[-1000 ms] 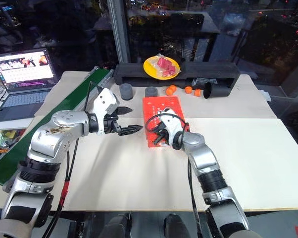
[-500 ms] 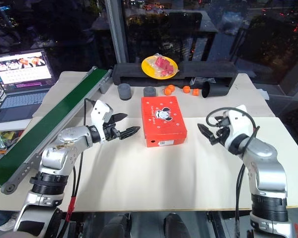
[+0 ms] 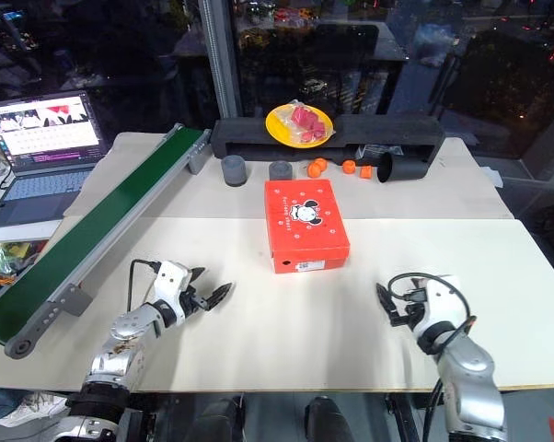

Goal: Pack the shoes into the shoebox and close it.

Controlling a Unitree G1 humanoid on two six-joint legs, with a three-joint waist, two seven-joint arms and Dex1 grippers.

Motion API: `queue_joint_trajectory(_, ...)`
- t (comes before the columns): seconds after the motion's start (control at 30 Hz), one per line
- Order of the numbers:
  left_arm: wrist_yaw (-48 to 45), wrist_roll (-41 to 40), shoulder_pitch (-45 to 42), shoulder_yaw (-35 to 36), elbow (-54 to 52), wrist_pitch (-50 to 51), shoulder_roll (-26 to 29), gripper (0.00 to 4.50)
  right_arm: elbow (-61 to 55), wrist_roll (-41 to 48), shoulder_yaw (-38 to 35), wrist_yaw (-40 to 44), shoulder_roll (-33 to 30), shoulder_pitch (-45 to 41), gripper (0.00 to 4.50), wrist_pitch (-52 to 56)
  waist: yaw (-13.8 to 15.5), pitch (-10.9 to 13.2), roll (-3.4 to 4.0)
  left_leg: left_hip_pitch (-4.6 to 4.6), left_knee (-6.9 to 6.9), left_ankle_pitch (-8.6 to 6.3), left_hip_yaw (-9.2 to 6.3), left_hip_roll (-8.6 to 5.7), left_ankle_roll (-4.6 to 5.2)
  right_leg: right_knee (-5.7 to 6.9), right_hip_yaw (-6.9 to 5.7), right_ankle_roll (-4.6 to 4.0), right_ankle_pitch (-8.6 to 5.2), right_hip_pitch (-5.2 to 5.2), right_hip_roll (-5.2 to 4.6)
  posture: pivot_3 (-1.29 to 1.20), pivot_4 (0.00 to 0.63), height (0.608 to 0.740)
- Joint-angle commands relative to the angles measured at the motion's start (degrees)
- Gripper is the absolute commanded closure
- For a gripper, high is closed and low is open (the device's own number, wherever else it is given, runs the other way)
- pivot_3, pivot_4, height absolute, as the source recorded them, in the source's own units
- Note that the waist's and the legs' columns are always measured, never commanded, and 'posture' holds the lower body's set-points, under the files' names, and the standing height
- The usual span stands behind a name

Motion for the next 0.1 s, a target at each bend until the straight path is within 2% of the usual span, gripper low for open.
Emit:
queue_joint_trajectory(0.03,0.82,-0.42,-1.44,0.95,-1.52,-2.14,-0.47,0.0,1.71,-1.53,1.25,-1.77,0.72,-0.35,0.03,-4.6,0.0,0.0,0.0,0.0,0.0,0.0,0.01,0.0,0.0,0.0,0.0,0.0,0.0,0.0,0.0,0.0,0.15,0.74)
queue_joint_trajectory(0.1,0.81,-0.32,-1.53,0.8,-1.26,-2.76,-0.67,0.0,3.35,-2.17,1.47,-3.35,1.29,-0.63,0.03,-6.04,0.0,0.0,0.0,0.01,-0.01,0.0,0.0,-0.01,0.0,-0.01,0.0,0.0,0.0,0.01,0.0,0.0,0.15,0.74)
